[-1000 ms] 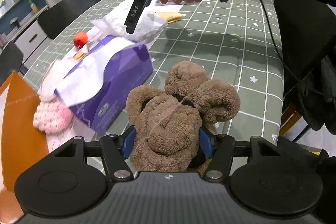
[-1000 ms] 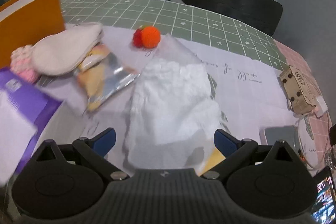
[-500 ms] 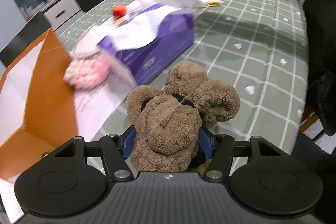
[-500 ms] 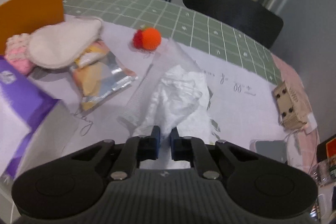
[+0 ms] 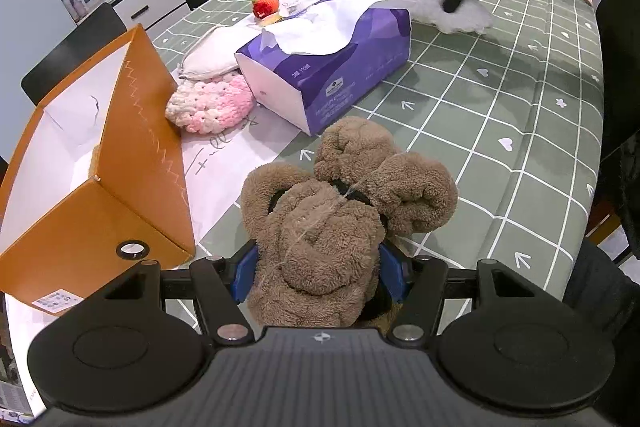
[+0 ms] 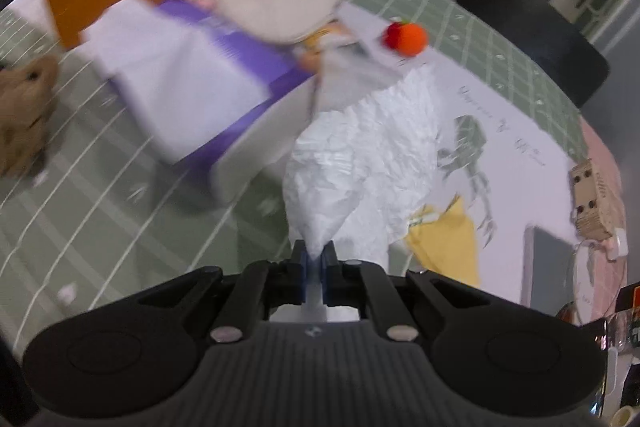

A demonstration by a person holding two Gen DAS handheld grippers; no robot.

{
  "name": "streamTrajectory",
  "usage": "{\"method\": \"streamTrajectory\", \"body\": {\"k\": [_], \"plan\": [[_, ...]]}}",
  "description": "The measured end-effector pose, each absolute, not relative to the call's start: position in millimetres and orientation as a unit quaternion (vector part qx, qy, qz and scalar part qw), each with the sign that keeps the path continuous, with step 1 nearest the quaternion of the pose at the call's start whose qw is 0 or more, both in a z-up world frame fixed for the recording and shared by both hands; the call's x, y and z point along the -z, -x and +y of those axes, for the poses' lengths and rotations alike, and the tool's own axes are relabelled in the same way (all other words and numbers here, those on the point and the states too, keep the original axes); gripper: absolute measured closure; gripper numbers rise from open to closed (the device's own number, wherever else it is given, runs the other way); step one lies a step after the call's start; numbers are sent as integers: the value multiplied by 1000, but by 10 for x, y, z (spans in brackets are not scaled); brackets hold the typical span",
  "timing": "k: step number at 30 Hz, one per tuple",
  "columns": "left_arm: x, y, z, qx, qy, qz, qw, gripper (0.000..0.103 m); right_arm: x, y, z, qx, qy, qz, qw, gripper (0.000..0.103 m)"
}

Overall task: Organize soft objects
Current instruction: 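Grasp the white tissue with the right tool while the left tool holds the teddy bear, then carry the teddy bear with the left tool while the right tool carries the tissue toward the box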

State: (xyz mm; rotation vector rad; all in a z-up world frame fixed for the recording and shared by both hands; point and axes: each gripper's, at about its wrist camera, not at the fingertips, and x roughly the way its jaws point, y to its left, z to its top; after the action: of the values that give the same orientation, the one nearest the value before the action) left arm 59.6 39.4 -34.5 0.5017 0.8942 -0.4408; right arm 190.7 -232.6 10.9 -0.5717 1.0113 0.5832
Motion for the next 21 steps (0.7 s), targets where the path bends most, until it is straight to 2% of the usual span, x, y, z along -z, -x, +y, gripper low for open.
{"method": "streamTrajectory", "body": {"k": [5,14,17,21], "plan": [[353,-587,398,208,-239,423,849,32,-387,-1732,-2392,-246,278,439,818,99],[303,-519,440,210,-237,414,853,32,-1331,-1625,-2577,-222,259,368,865,99],[283,-528,481,205,-233,413,856,32,-1373,-1502,-2539,-228,279,377,853,99],[280,-498,504,206,-234,411,857,32,-1055,-1288,-2414,-256,319,422,809,99]]}}
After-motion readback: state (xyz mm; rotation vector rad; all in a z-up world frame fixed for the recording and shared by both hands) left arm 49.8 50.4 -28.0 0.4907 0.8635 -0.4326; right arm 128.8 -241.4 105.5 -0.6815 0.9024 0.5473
